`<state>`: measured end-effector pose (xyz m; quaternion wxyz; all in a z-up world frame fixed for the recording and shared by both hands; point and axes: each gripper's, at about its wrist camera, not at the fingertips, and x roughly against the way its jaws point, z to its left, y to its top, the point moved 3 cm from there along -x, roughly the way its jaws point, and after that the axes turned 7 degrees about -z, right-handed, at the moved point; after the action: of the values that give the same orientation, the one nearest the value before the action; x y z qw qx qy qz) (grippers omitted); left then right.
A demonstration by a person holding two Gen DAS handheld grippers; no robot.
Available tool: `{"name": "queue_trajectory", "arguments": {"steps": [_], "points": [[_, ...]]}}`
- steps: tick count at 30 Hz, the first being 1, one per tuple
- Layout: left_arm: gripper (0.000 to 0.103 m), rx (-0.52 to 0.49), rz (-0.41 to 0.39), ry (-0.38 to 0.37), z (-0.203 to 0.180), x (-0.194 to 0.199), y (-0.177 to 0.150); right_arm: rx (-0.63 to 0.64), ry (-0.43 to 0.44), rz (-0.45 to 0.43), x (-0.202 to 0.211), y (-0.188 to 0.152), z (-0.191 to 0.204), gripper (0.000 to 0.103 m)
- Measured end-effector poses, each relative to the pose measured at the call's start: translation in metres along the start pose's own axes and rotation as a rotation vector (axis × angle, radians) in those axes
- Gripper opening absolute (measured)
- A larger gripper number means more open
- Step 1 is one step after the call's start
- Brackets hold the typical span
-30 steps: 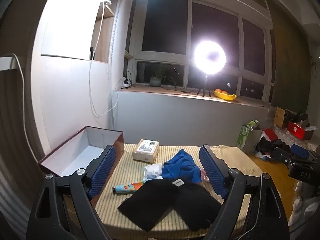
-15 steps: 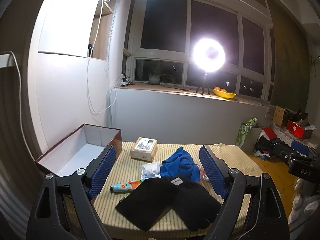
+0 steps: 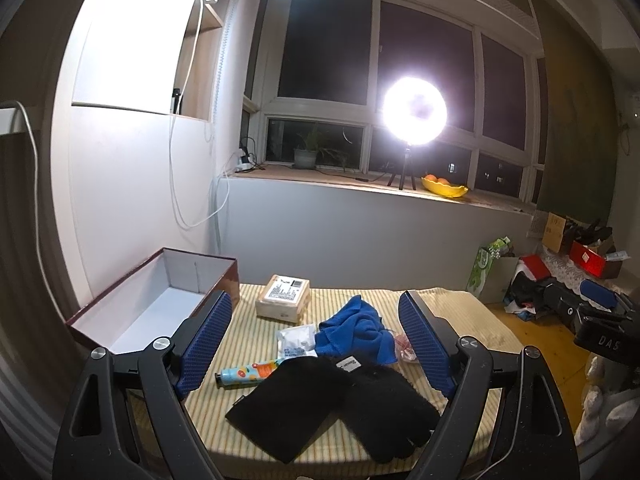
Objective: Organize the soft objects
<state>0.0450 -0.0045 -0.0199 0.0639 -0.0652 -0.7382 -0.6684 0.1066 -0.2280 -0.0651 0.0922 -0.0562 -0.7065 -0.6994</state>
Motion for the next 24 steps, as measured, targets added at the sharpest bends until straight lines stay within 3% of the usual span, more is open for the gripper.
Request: {"name": "queue_trajectory", "arguments": {"steps": [24], "points": [[0.085, 0.004, 0.008, -0.008, -0.003, -0.0006, -0.0021, 0.007, -0.008, 0.004, -0.0014, -0.003, -0.0011, 0.103]]}}
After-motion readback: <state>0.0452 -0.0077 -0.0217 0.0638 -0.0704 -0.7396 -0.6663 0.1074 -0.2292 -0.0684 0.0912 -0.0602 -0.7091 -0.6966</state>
